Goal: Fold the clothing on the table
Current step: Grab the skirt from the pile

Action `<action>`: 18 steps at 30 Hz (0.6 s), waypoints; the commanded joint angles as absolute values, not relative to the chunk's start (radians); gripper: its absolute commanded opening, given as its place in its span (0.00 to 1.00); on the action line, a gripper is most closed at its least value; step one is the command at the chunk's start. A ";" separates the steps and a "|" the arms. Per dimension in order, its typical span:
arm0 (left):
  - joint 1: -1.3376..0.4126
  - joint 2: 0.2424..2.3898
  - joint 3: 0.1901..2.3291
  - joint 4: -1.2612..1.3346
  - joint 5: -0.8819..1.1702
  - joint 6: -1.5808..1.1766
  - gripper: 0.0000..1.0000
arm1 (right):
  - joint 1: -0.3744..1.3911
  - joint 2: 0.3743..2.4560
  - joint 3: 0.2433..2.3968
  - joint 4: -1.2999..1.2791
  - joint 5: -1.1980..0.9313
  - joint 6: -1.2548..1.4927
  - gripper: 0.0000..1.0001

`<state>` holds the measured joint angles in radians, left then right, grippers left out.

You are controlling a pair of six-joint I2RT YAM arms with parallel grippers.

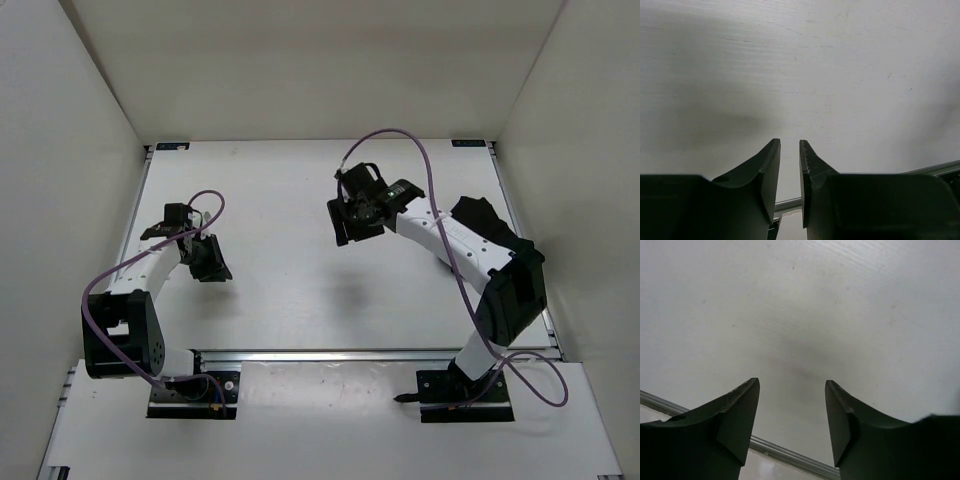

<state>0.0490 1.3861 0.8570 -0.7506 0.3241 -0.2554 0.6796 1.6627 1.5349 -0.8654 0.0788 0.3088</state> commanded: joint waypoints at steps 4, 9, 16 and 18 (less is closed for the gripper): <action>0.038 1.371 0.848 -0.733 0.371 -0.241 0.33 | 0.468 1.568 1.347 -0.818 0.101 0.270 0.60; 0.038 1.373 0.830 -0.716 0.386 -0.252 0.33 | 0.074 1.523 1.246 -0.819 0.209 0.241 0.70; 0.026 1.387 0.811 -0.701 0.413 -0.268 0.33 | -0.095 1.690 1.195 -0.727 0.124 0.222 0.89; 0.032 1.390 0.819 -0.709 0.420 -0.255 0.33 | -0.058 1.742 1.219 -0.736 0.152 0.222 0.87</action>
